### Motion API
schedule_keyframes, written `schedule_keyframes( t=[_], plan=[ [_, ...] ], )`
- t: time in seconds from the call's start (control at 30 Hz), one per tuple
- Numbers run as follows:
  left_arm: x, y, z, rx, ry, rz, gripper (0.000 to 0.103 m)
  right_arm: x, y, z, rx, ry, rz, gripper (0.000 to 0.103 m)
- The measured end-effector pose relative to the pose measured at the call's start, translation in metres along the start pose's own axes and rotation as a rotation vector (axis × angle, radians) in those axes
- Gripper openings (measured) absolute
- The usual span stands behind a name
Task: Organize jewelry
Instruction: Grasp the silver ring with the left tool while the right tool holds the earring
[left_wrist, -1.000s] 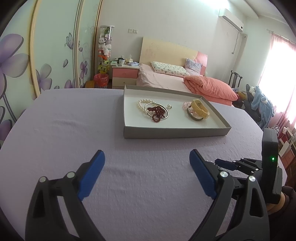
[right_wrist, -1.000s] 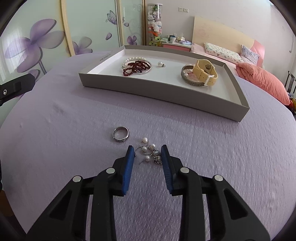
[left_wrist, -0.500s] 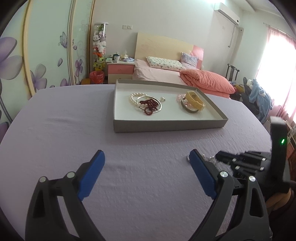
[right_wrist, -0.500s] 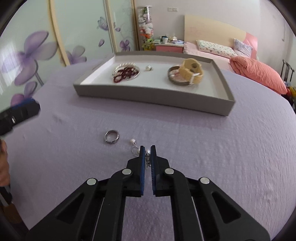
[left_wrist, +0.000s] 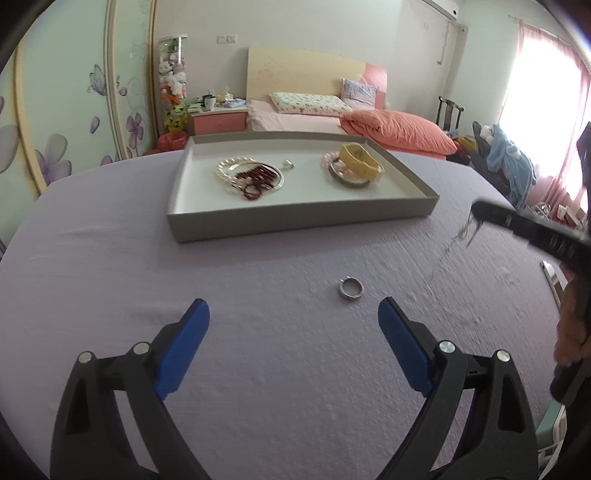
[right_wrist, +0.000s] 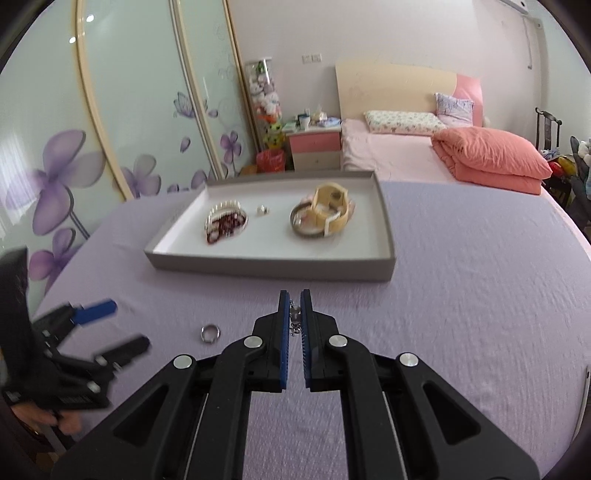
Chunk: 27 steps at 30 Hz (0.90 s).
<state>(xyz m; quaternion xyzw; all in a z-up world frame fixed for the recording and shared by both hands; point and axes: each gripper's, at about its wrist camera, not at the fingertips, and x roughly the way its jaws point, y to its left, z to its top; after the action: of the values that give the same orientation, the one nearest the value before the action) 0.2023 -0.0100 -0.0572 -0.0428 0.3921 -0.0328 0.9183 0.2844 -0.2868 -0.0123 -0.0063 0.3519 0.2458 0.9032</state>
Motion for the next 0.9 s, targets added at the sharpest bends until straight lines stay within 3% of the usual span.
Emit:
schedule_keyframes(
  t=[0.17, 0.37, 0.53, 0.67, 0.8, 0.9],
  plan=[
    [0.014, -0.022, 0.0, 0.042, 0.024, 0.011, 0.092, -0.008, -0.006, 0.011, 0.014, -0.04, -0.001, 0.006],
    [0.039, -0.045, 0.003, 0.083, 0.077, 0.058, 0.077, -0.014, -0.012, 0.018, 0.026, -0.067, 0.006, 0.006],
    [0.058, -0.048, 0.008, 0.051, 0.106, 0.076, 0.057, -0.013, -0.016, 0.017, 0.038, -0.068, 0.01, 0.006],
    [0.064, -0.052, 0.01, 0.05, 0.102, 0.094, 0.049, -0.012, -0.021, 0.015, 0.049, -0.063, 0.014, 0.006],
    [0.065, -0.056, 0.012, 0.056, 0.097, 0.09, 0.022, -0.011, -0.024, 0.014, 0.063, -0.059, 0.017, 0.006],
    [0.066, -0.056, 0.013, 0.049, 0.095, 0.092, 0.022, -0.01, -0.025, 0.012, 0.072, -0.054, 0.024, 0.006]
  ],
)
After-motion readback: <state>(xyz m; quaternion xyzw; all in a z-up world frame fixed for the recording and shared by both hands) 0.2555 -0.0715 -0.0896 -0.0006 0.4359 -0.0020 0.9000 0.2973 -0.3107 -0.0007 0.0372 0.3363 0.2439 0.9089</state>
